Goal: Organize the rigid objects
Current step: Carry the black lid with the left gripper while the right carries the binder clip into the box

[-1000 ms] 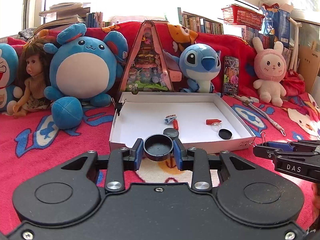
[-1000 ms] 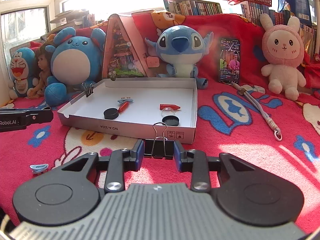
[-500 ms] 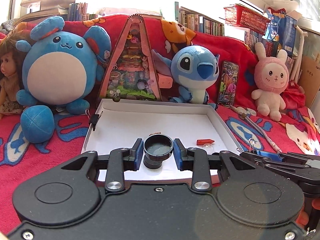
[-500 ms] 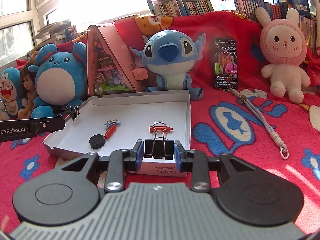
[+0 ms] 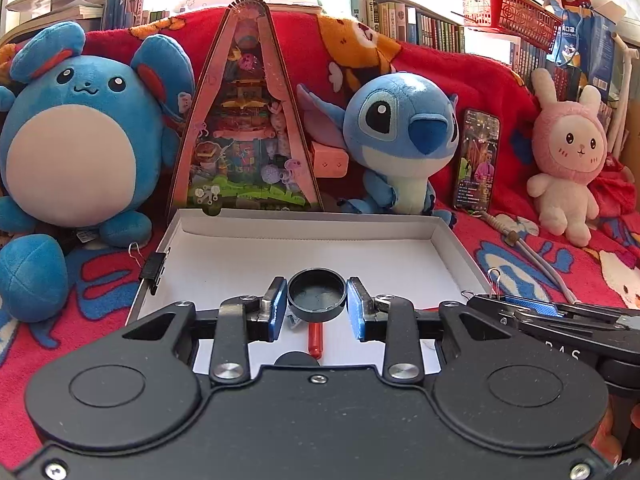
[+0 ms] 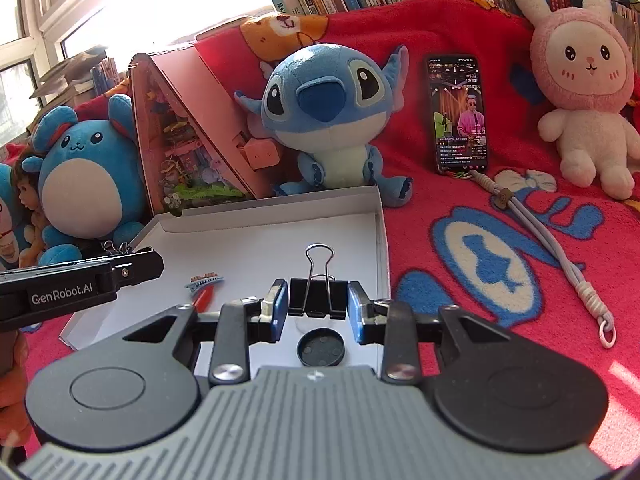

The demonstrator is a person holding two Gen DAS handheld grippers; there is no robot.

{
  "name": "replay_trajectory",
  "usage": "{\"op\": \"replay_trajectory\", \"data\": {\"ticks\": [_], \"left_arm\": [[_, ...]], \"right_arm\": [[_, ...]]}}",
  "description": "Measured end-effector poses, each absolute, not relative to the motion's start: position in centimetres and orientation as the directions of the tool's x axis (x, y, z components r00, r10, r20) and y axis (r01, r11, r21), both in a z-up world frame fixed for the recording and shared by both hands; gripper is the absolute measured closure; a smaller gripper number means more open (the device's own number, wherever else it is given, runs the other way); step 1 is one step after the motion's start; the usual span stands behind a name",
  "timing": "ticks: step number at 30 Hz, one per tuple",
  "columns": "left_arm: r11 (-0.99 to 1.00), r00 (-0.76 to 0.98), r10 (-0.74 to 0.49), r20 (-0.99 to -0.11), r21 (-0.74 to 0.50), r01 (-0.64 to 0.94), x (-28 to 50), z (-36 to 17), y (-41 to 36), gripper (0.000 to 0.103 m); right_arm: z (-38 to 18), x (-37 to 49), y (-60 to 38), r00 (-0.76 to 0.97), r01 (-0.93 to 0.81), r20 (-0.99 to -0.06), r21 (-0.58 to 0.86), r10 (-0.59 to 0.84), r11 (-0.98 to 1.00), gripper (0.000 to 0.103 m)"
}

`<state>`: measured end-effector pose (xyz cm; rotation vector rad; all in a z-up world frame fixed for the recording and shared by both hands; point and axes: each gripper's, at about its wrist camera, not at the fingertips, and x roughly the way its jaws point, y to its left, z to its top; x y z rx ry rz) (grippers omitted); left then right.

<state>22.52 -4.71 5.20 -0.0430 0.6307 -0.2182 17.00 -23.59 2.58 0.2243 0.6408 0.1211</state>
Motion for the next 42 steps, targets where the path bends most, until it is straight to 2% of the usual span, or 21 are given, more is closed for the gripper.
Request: {"op": "replay_trajectory", "data": {"ticks": [8,11,16,22,42], "left_arm": [[0.975,0.776,-0.22,-0.591,-0.125,0.181,25.4,4.0,-5.0,0.072],[0.975,0.748,-0.222,-0.626,-0.139,0.173,26.9,3.8,-4.9,0.072],[0.981,0.719,-0.182,-0.671,-0.077,0.176,29.2,3.6,-5.4,0.072],[0.982,0.703,-0.183,-0.687,-0.097,0.161,31.0,3.3,-5.9,0.072],[0.981,0.672,-0.17,-0.721,-0.06,0.184,30.3,0.8,-6.7,0.072]], "right_arm": [[0.7,19.6,-23.4,0.787,0.0,-0.593,0.277,0.17,0.961,0.066],[0.6,20.5,-23.7,0.779,0.018,-0.601,0.305,0.178,0.952,0.066],[1.2,22.4,-24.1,0.77,0.033,-0.615,0.308,0.172,0.951,0.066],[1.3,24.4,-24.0,0.754,0.038,-0.636,0.295,0.167,0.955,0.066],[-0.2,24.9,-22.4,0.714,-0.016,-0.68,0.223,0.167,0.975,0.066]]}}
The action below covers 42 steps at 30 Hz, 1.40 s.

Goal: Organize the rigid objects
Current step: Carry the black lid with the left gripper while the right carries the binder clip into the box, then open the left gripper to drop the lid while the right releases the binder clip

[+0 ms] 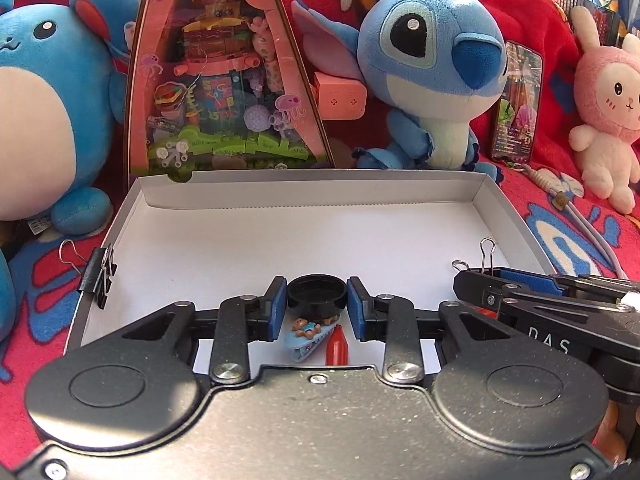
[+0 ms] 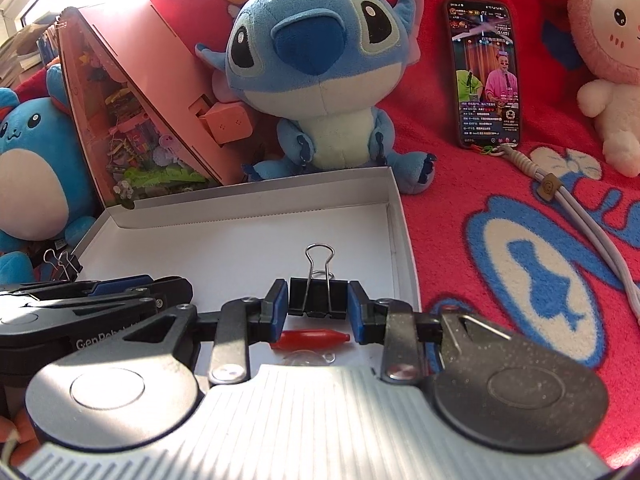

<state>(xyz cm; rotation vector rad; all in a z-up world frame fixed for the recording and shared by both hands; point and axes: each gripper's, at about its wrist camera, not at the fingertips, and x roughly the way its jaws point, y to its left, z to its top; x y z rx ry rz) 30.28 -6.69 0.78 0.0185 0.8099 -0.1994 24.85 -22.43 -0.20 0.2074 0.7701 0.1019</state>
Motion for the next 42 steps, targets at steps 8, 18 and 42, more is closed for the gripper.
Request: {"op": "replay_trajectory", "data": {"ticks": [8,18,42], "left_arm": [[0.982,0.67,-0.16,-0.725,-0.049,0.182,29.9,0.7,-6.7,0.072],[0.979,0.722,-0.189,-0.665,-0.072,0.19,27.9,3.9,-5.3,0.037],[0.943,0.77,-0.288,-0.57,-0.03,0.33,11.0,5.7,-1.3,0.025]], "right_arm": [[-0.2,24.4,-21.9,0.711,-0.035,-0.686,0.182,0.152,0.983,0.064],[1.6,22.6,-22.8,0.749,-0.062,-0.634,0.223,0.194,0.973,0.041],[4.0,7.4,-21.4,0.798,-0.353,-0.514,0.025,0.315,0.935,0.018]]}}
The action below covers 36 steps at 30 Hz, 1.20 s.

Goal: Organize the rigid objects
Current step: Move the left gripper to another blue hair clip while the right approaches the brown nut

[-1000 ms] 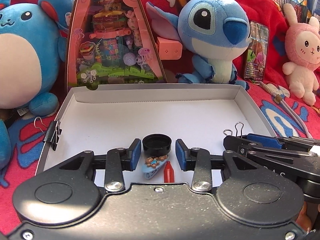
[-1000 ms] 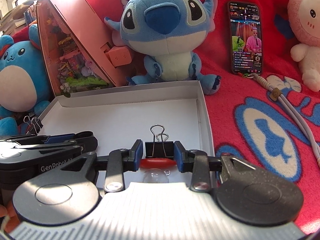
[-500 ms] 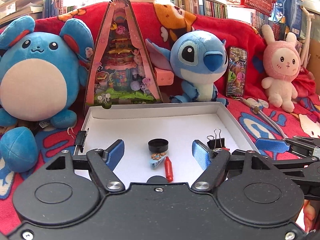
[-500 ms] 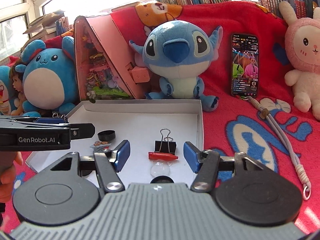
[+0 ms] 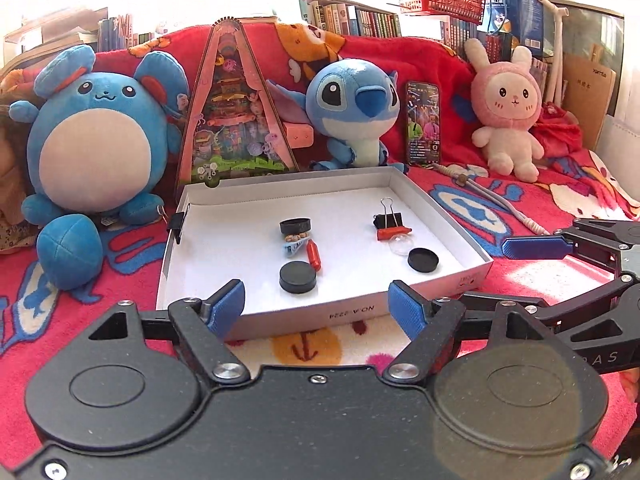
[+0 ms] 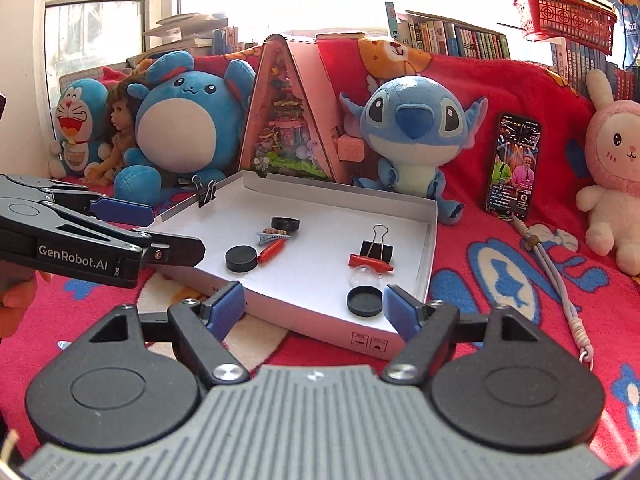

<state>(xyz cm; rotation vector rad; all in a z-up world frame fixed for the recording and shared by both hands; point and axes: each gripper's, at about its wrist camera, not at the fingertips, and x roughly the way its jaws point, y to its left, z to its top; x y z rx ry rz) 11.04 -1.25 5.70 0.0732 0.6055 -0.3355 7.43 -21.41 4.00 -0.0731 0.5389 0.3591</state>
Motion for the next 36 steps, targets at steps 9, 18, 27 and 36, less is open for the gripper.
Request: {"op": "replay_trajectory", "data": {"ticks": [9,18,27,36], "left_arm": [[0.951,0.772,-0.285,-0.567,-0.066,0.303,6.0,4.2,0.2,0.025],[0.969,0.79,-0.227,-0.57,-0.051,0.242,2.0,2.6,1.5,0.025],[0.99,0.792,-0.137,-0.595,-0.114,0.085,-0.2,0.8,2.0,0.025],[0.998,0.804,-0.033,-0.593,-0.061,-0.004,-0.8,0.5,2.2,0.025]], "right_arm": [[2.6,3.0,-20.3,0.775,-0.404,-0.521,0.025,0.357,0.914,0.016],[1.1,0.2,-19.5,0.763,-0.427,-0.542,-0.014,0.352,0.904,0.015],[-0.7,-0.1,-19.4,0.757,-0.405,-0.57,-0.028,0.318,0.914,0.015],[-0.9,-0.1,-19.6,0.748,-0.409,-0.571,0.003,0.338,0.913,0.015]]}}
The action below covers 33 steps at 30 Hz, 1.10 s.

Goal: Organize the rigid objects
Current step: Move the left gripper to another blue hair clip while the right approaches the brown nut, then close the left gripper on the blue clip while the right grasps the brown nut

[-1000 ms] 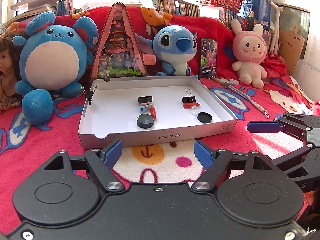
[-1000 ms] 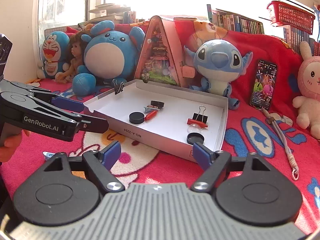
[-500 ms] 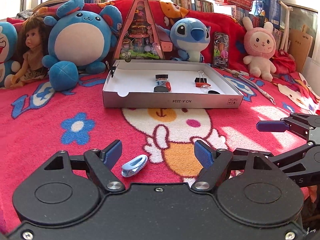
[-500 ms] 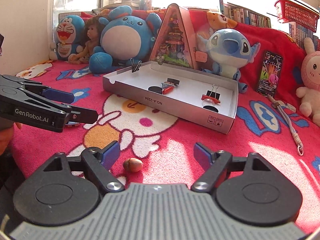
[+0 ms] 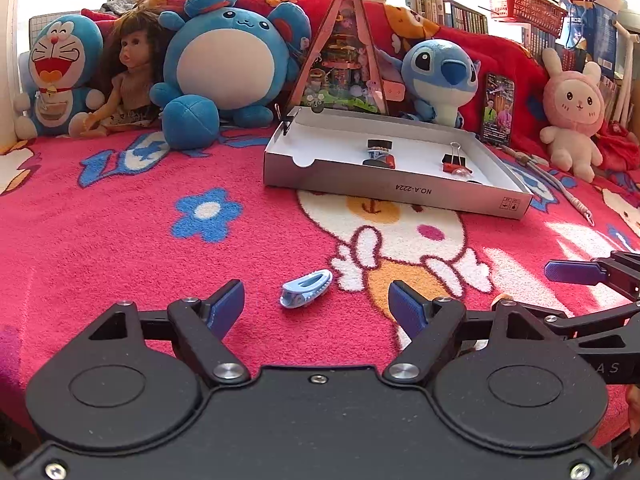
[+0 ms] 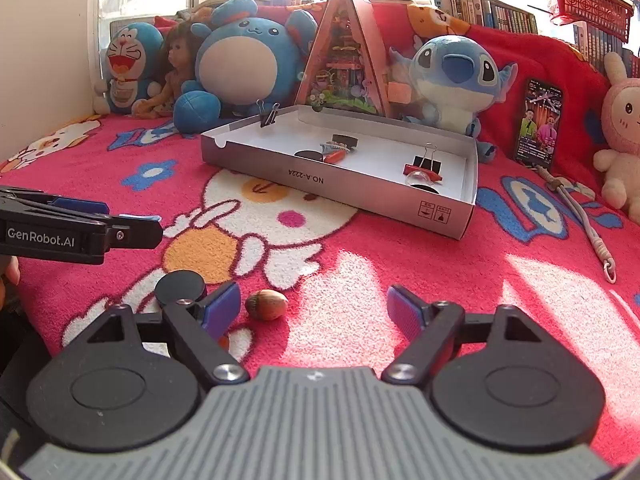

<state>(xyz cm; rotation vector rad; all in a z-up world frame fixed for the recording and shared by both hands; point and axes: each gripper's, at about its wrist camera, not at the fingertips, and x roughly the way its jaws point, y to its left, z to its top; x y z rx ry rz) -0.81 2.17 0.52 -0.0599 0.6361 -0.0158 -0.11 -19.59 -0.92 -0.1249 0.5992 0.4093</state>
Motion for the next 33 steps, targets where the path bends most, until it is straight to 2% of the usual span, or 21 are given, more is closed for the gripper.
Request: {"op": "replay_trajectory", "data": {"ticks": [6,19,28,33], "left_arm": [[0.997,0.775,0.036,-0.631,-0.034,-0.073,-0.4,-0.3,4.0,0.026],[0.993,0.778,0.106,-0.619,0.033,-0.11,1.7,-0.8,4.6,0.028],[0.999,0.796,0.041,-0.604,0.036,-0.025,1.6,-0.8,2.6,0.029],[1.0,0.8,0.021,-0.599,0.018,-0.013,2.1,-1.0,1.9,0.039]], "right_arm": [[-1.1,0.1,-19.9,0.744,-0.401,-0.577,0.019,0.338,0.916,0.015],[-1.2,-0.1,-19.9,0.751,-0.39,-0.577,0.006,0.322,0.921,0.015],[-1.5,0.2,-20.1,0.773,-0.337,-0.576,-0.016,0.267,0.941,0.017],[-1.6,0.0,-20.1,0.768,-0.361,-0.57,-0.009,0.291,0.933,0.023]]}}
